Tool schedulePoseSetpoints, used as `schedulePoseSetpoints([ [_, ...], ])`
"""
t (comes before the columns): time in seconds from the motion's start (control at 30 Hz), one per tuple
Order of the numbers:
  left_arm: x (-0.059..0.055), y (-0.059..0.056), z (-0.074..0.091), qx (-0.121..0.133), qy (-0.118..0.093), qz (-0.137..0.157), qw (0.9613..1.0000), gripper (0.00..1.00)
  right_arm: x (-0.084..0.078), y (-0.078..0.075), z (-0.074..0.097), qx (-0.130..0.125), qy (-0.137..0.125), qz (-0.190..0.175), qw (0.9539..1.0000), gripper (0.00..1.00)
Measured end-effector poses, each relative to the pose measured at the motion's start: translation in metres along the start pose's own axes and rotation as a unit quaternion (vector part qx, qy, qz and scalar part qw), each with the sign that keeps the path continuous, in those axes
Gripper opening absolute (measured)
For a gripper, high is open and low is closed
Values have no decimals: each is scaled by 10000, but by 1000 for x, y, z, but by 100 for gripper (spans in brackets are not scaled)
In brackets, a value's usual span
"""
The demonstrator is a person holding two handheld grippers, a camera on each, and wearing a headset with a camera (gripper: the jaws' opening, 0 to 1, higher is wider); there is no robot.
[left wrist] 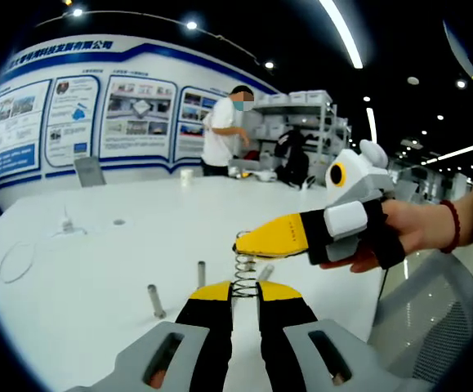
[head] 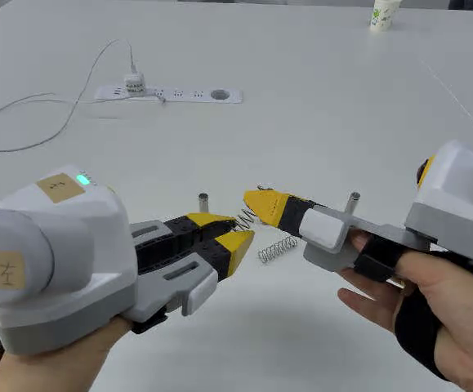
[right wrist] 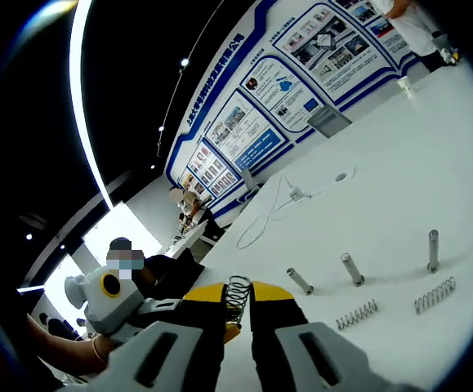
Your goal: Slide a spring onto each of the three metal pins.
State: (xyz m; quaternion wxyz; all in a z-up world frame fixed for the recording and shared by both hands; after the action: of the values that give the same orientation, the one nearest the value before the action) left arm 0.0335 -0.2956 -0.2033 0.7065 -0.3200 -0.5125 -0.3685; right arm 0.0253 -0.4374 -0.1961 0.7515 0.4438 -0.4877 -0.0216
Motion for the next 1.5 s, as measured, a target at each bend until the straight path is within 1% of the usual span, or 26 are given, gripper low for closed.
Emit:
schedulePoseSetpoints([
  [0.13,0,2,-1,65,105,-116,9999,12,0,0,-1,-3,23,134,9999,11],
  [0.2,0,3,-1,131,224,-252,9993,13,1,0,-2,-26,23,244,9997,11],
  [0.27,-2,4,-1,186,357,-334,9986,16,2,0,-2,-47,20,335,9994,11],
  [0.3,-3,4,-1,198,365,-354,9985,17,3,0,-3,-59,22,391,9992,11],
  [0.33,-3,5,0,203,383,-363,9984,18,4,-1,-3,-87,18,465,9989,11],
  [0.37,-4,5,0,218,414,-369,9982,18,6,-1,-4,-128,23,634,9979,11],
  [0.5,-7,7,1,276,488,-367,9978,24,10,-1,-7,-179,32,987,9950,11],
  [0.57,-8,9,2,317,505,-386,9975,28,13,0,-9,-199,40,1203,9925,11],
  [0.6,-9,10,2,344,514,-386,9973,30,14,0,-11,-203,50,1379,9902,11],
  [0.67,-10,11,3,386,524,-398,9971,34,16,1,-13,-204,72,1546,9877,11],
  [0.7,-11,13,4,427,552,-418,9967,36,17,1,-16,-215,96,1704,9851,11],
  [0.77,-13,15,5,481,566,-456,9962,40,18,2,-19,-217,119,1856,9823,11],
  [0.83,-15,17,6,509,598,-463,9958,43,19,2,-23,-239,111,2065,9781,11],
  [0.87,-17,19,6,528,613,-463,9957,45,20,1,-25,-265,120,2116,9769,11],
  [1.0,-22,23,8,528,661,-406,9956,52,20,-2,-35,-272,143,2178,9755,11],
  [1.1,-25,24,9,540,708,-429,9951,58,21,-6,-44,-305,144,2245,9739,11],
  [1.13,-26,25,9,537,715,-432,9951,59,22,-7,-46,-305,147,2234,9741,11],
  [1.2,-27,26,9,515,727,-429,9951,61,24,-10,-52,-311,132,2212,9746,11],
  [1.3,-30,27,9,510,686,-396,9956,64,27,-14,-60,-342,125,2233,9741,11],
  [1.37,-32,28,8,500,684,-366,9957,66,27,-17,-65,-362,146,2280,9729,11],
  [1.5,-35,28,6,488,750,-367,9953,69,27,-21,-74,-343,200,2365,9708,11],
])
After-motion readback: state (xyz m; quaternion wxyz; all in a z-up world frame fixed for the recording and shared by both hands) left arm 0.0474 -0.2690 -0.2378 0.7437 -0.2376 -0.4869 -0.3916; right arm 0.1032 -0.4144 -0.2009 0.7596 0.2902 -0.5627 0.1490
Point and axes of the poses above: the centre of the closed fingertips' face, and the gripper's own axes: z roughly backward along the fingers, y roughly to its left, x roughly out of its top, the point moved 9 cm from there along z, roughly backward along the fingers, and after that the axes turned 3 degrees about -z, right-handed, at the moved point
